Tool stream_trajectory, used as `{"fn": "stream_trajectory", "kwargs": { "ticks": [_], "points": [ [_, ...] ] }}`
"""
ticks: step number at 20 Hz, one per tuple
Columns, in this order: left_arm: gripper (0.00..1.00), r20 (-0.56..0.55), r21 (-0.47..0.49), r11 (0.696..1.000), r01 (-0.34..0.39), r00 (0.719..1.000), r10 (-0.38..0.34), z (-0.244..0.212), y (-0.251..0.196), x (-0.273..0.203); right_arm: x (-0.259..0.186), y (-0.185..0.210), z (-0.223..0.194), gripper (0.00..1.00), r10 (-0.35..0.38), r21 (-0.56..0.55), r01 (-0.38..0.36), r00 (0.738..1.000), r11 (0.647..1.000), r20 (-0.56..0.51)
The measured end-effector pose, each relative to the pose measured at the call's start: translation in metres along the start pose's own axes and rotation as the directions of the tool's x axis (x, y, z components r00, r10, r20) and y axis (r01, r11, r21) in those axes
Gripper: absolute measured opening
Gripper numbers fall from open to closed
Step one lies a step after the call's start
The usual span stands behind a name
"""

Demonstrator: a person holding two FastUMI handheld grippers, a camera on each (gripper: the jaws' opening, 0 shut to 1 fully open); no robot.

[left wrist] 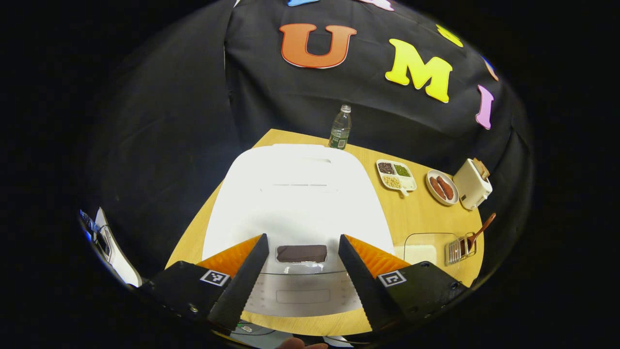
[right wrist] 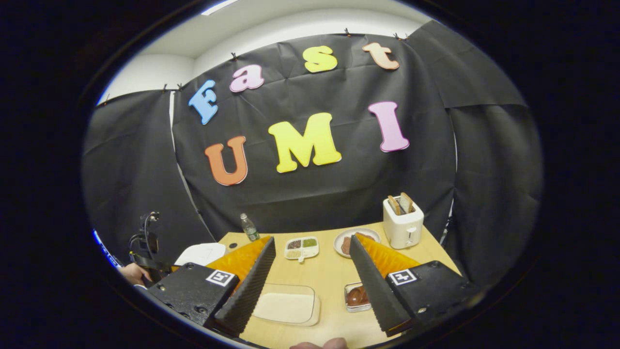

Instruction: Close the left gripper, press the button to open the rice cooker; take a wooden spoon from the chopstick holder with the right hand, scoop a spoonful of rice and pour it into the rice cooker, then put the wooden spoon back into the chopstick holder.

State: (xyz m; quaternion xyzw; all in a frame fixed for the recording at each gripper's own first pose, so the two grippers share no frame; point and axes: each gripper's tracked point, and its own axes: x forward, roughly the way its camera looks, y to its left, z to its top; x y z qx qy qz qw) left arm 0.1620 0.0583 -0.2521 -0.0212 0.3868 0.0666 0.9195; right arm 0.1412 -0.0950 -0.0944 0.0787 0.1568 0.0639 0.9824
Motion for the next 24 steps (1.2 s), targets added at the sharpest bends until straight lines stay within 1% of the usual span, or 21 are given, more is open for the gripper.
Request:
{"fn": "stream_trajectory", "kwargs": {
  "ticks": [2,4,5,7,9,11,12,13,14,15,16,17,18,19,20,21,22,23,24],
  "points": [
    [0.96,0.018,0.028,0.999,-0.023,1.0,0.022,-0.002,0.0,0.002,0.006,-0.004,0.001,1.0,0.008,0.0,-0.008,1.0,1.0,0.001],
    [0.96,0.034,0.006,1.0,-0.022,0.999,0.022,-0.002,-0.001,0.001,0.012,-0.012,0.002,0.98,0.011,-0.024,-0.011,1.0,1.0,0.005],
    [0.97,0.038,0.004,1.0,-0.022,0.999,0.022,-0.003,-0.001,0.002,0.015,-0.012,0.001,1.0,0.02,-0.033,-0.02,1.0,0.999,0.004],
    [0.98,0.031,0.019,0.999,-0.034,0.999,0.033,-0.006,-0.001,0.003,0.023,-0.012,-0.005,1.0,0.047,-0.034,-0.048,0.999,0.998,-0.013],
    [0.98,0.019,0.005,0.999,-0.039,0.999,0.039,-0.004,-0.002,0.003,0.028,-0.014,-0.012,1.0,0.077,-0.02,-0.078,0.996,0.997,-0.037],
    [0.98,0.031,0.004,0.999,-0.035,0.999,0.035,-0.002,-0.002,0.002,0.032,-0.015,-0.014,1.0,0.095,-0.007,-0.096,0.994,0.995,-0.05],
    [0.98,0.05,0.011,0.999,-0.039,0.998,0.038,0.001,-0.002,0.003,0.032,-0.016,-0.013,1.0,0.097,-0.004,-0.097,0.994,0.995,-0.046],
    [0.98,0.068,0.032,0.999,-0.041,0.997,0.038,0.002,-0.002,0.004,0.03,-0.018,-0.009,0.98,0.093,-0.002,-0.093,0.995,0.996,-0.038],
    [0.97,0.081,0.047,0.998,-0.04,0.996,0.036,0.002,-0.001,0.002,0.026,-0.018,-0.006,1.0,0.091,0.001,-0.091,0.995,0.996,-0.029],
    [0.96,0.094,0.043,0.998,-0.042,0.995,0.037,0.005,-0.001,0.0,0.021,-0.018,-0.005,1.0,0.085,-0.001,-0.085,0.996,0.996,-0.023],
    [0.96,0.108,0.042,0.998,-0.048,0.993,0.044,0.008,0.0,0.0,0.016,-0.018,-0.003,0.98,0.078,-0.008,-0.078,0.997,0.997,-0.015],
    [0.95,0.13,0.048,0.997,-0.052,0.99,0.045,0.012,0.001,-0.004,0.013,-0.018,0.0,1.0,0.067,-0.018,-0.067,0.998,0.998,-0.005],
    [0.96,0.16,0.058,0.997,-0.05,0.986,0.04,0.018,0.0,-0.01,0.007,-0.018,0.003,0.98,0.053,-0.029,-0.053,0.999,0.998,0.006],
    [0.96,0.197,0.068,0.997,-0.046,0.98,0.032,0.026,-0.003,-0.02,0.0,-0.014,0.006,0.98,0.046,-0.037,-0.045,0.999,0.998,0.019],
    [0.96,0.23,0.074,0.997,-0.034,0.973,0.016,0.033,-0.005,-0.033,-0.008,-0.009,0.007,1.0,0.036,-0.043,-0.035,0.999,0.998,0.032],
    [0.96,0.259,0.074,0.997,-0.018,0.966,-0.002,0.035,-0.007,-0.045,-0.017,-0.004,0.01,0.98,0.023,-0.047,-0.021,0.999,0.999,0.045],
    [0.96,0.294,0.07,0.998,-0.003,0.956,-0.018,0.04,-0.009,-0.067,-0.028,0.0,0.013,1.0,0.006,-0.051,-0.003,0.998,0.999,0.067],
    [0.96,0.333,0.066,0.998,0.015,0.942,-0.037,0.047,-0.013,-0.089,-0.04,0.007,0.019,1.0,-0.008,-0.052,0.013,0.995,0.999,0.101],
    [0.95,0.372,0.061,0.998,0.031,0.927,-0.051,0.05,-0.017,-0.112,-0.053,0.018,0.024,1.0,-0.007,-0.06,0.015,0.991,0.998,0.132]
  ]
}}
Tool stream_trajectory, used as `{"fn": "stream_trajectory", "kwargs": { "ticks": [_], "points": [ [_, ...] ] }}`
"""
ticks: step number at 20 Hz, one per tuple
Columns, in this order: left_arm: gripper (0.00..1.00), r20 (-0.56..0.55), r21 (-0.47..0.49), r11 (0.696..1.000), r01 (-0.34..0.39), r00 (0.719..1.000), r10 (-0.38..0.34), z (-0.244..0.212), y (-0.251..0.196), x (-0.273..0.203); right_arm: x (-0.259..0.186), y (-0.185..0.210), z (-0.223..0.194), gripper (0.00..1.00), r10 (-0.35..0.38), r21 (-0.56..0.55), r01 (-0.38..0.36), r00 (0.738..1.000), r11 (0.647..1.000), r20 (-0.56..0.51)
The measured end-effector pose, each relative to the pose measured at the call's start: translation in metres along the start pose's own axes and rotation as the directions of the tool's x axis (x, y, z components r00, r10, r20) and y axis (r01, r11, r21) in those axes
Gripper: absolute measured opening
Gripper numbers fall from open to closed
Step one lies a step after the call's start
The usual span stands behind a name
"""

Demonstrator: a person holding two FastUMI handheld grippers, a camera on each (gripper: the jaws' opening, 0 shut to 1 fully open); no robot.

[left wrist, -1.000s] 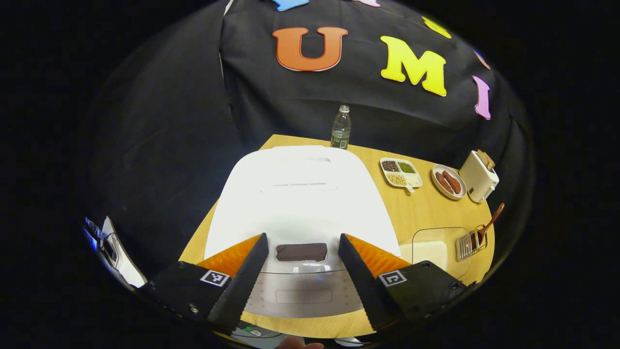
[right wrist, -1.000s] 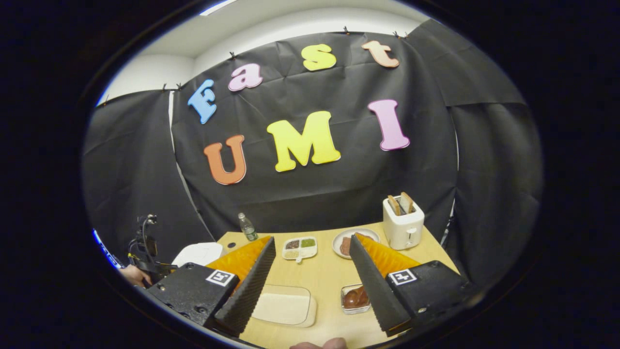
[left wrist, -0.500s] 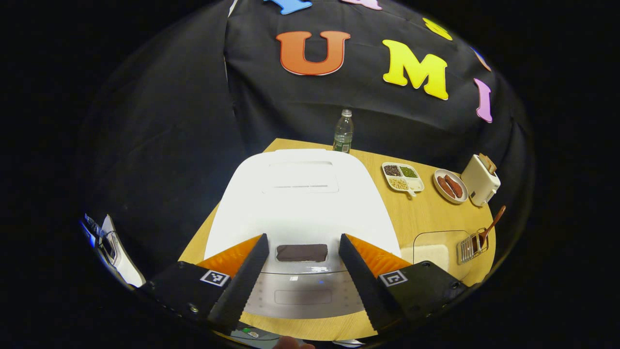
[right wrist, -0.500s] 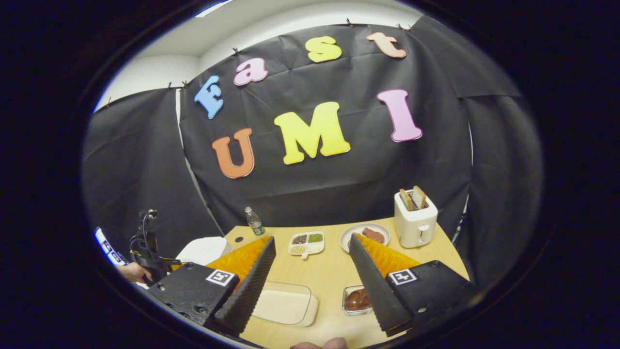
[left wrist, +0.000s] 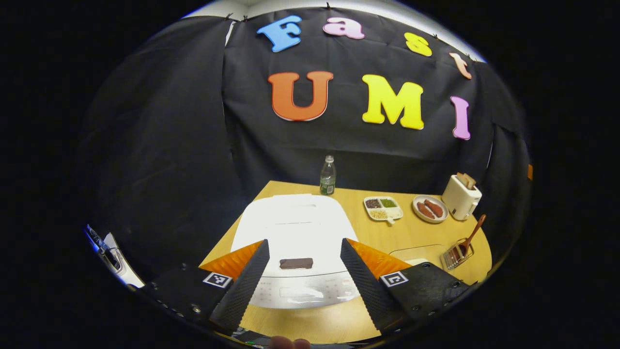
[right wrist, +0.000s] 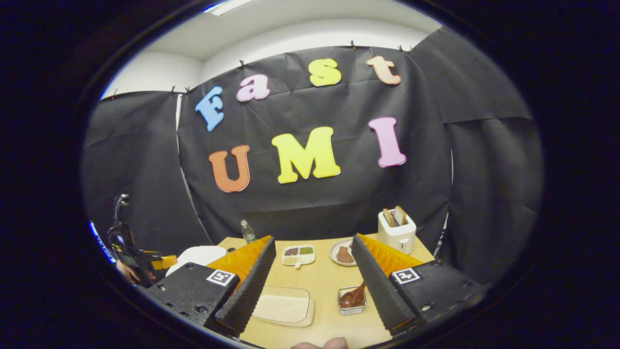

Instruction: Close the left gripper, press the button to open the rice cooker; take a wooden spoon from the chopstick holder with the right hand, scoop a spoonful of rice and pour it into the rice cooker, then put the wooden spoon back into the chopstick holder.

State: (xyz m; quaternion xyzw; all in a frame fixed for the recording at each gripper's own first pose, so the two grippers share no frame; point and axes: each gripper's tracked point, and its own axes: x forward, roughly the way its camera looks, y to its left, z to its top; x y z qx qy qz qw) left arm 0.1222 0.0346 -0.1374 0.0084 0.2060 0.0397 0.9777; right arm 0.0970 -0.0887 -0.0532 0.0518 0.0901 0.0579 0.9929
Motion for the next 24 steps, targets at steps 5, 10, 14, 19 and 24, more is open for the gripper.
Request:
{"fn": "stream_trajectory", "kwargs": {
  "ticks": [5,10,14,19,24],
  "points": [
    [0.94,0.178,-0.056,0.997,0.053,0.983,-0.043,0.04,-0.004,-0.123,-0.076,0.06,0.011,0.97,0.016,-0.024,-0.014,0.996,1.0,0.084],
    [0.93,0.289,-0.024,0.994,0.11,0.952,-0.098,0.039,-0.007,-0.234,-0.155,0.103,0.011,1.0,0.011,-0.045,-0.006,0.993,0.999,0.115],
    [0.95,0.329,-0.011,0.991,0.136,0.936,-0.125,0.025,-0.015,-0.294,-0.198,0.129,0.008,1.0,0.017,-0.091,-0.005,0.992,0.996,0.124],
    [0.95,0.379,-0.02,0.987,0.159,0.915,-0.14,0.024,-0.033,-0.335,-0.227,0.148,0.0,0.99,0.032,-0.135,-0.016,0.993,0.991,0.115],
    [0.94,0.409,0.002,0.988,0.155,0.901,-0.142,0.021,-0.038,-0.348,-0.237,0.156,-0.008,0.99,0.055,-0.123,-0.042,0.993,0.992,0.102]
  ]
}}
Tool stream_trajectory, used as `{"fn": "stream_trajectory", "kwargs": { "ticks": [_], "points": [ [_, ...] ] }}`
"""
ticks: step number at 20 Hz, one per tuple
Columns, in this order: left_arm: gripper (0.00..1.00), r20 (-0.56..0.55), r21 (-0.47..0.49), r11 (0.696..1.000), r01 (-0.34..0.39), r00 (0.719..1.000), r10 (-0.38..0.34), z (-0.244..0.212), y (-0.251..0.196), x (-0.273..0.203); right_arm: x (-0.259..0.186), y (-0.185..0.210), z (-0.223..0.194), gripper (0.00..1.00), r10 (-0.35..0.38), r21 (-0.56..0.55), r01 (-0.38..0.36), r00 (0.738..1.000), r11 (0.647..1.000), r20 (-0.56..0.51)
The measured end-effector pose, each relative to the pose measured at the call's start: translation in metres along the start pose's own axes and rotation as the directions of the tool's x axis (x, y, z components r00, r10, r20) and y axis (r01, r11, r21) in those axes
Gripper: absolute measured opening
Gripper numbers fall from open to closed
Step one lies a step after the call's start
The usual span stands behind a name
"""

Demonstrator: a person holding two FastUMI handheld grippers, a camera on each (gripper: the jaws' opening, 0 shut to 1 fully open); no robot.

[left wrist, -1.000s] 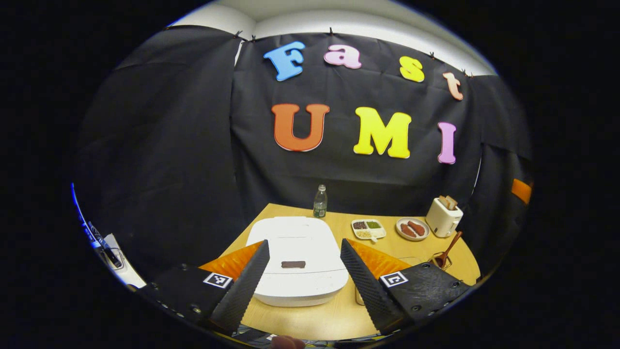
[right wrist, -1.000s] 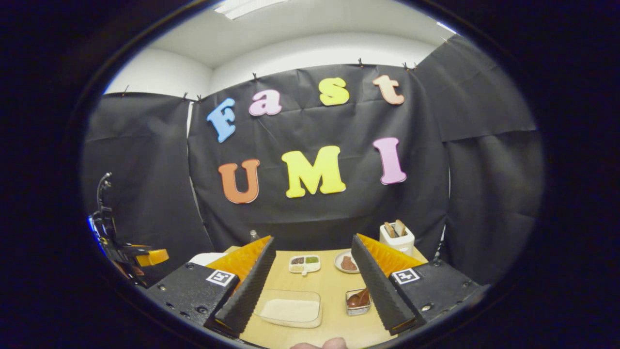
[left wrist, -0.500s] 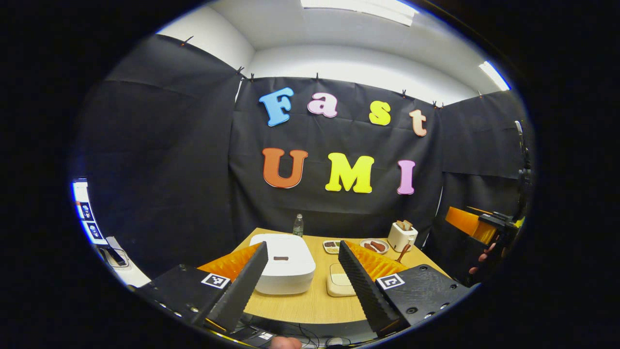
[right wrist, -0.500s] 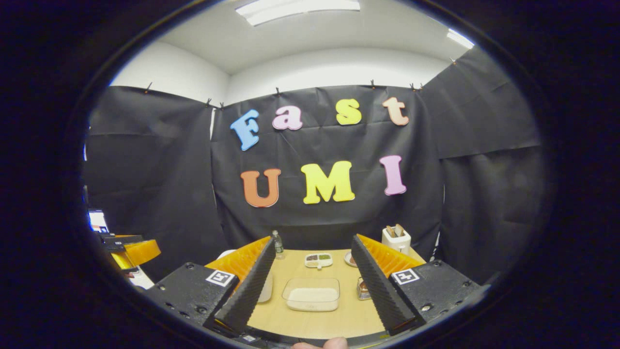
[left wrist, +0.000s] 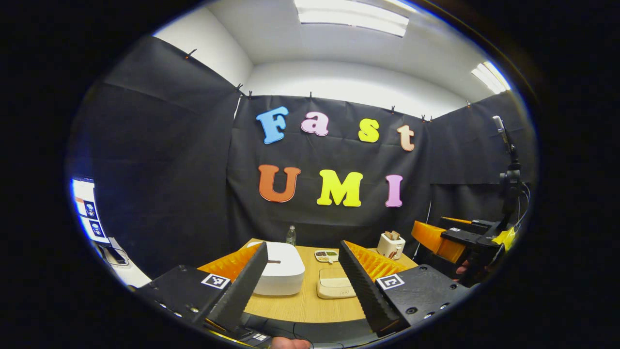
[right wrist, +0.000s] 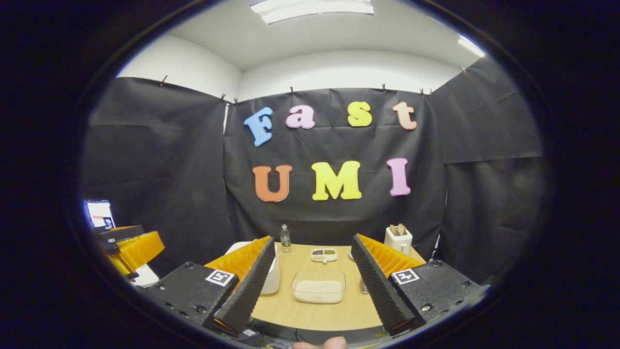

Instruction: Close the left gripper, press the button to open the rice cooker; take a wooden spoon from the chopstick holder with the right hand, scoop a spoonful of rice and pour it into the rice cooker, then put the wooden spoon back into the chopstick holder.

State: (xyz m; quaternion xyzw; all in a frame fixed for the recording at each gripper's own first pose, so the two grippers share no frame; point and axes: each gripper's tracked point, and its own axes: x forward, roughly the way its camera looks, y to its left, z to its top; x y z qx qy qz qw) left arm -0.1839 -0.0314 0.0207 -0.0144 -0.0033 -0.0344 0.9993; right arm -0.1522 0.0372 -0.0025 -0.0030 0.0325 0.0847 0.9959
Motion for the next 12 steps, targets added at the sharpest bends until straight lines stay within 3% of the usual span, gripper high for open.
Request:
{"fn": "stream_trajectory", "kwargs": {
  "ticks": [12],
  "points": [
    [0.95,-0.011,-0.01,1.0,0.01,1.0,-0.01,-0.005,-0.016,0.001,-0.005,-0.014,-0.005,0.99,-0.003,0.024,0.003,1.0,1.0,-0.014]
  ]
}}
